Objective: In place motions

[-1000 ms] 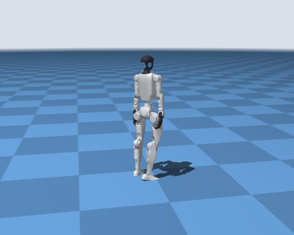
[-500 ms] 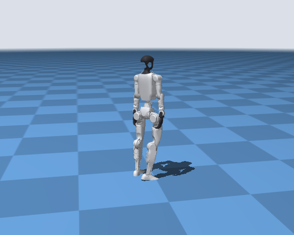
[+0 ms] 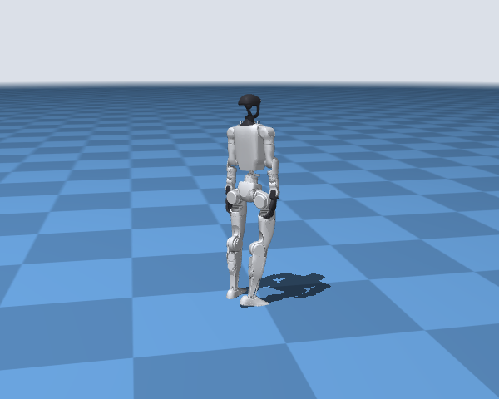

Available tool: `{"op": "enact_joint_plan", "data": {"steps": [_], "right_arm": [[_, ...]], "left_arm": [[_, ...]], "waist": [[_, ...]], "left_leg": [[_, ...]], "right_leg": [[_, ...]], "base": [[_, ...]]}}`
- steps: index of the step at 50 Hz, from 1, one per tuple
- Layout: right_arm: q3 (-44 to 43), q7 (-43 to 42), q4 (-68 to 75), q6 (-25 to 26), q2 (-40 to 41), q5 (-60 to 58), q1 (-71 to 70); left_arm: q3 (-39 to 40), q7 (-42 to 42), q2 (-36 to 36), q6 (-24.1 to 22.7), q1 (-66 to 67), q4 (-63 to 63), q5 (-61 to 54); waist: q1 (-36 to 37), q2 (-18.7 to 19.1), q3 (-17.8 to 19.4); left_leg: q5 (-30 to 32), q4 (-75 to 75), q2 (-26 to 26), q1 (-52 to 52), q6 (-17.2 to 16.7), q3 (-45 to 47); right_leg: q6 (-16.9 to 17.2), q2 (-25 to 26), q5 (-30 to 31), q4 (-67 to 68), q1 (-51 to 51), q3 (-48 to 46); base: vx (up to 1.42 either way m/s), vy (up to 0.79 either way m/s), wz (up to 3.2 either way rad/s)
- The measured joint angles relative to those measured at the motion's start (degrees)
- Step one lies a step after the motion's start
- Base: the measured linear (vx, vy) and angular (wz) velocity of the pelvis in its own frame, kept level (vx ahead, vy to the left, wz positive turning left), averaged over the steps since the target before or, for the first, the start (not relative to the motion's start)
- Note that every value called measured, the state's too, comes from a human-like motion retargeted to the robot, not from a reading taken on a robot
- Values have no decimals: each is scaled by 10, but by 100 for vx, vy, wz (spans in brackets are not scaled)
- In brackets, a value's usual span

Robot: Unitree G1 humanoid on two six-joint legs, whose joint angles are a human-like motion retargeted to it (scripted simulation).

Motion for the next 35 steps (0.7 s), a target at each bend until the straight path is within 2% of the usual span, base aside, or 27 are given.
{"op": "enact_joint_plan", "data": {"steps": [18, 30, 35], "right_arm": [[-2, -6, 23, 0, -7, 1, 9], [-3, -8, 26, -3, -20, -7, 17], [-9, -6, 7, -10, -22, -8, 25]], "left_arm": [[-6, -6, -3, -1, -17, -14, -3], [0, -2, -1, -4, -31, -19, -6], [5, 2, 6, -1, -42, -11, -3]], "waist": [[26, -11, 2], [75, -30, 16], [113, -39, 33]], "left_leg": [[21, 19, -9, -42, -3, -55], [73, 22, -47, -78, -25, -144], [98, 18, -61, -85, -38, -170]], "right_leg": [[17, -17, -21, 14, 14, -48], [41, -28, -38, 5, 64, -168], [55, -27, -45, 6, 88, -226]], "base": [[4, -1, 26], [31, -1, 104], [43, 17, 126]]}}
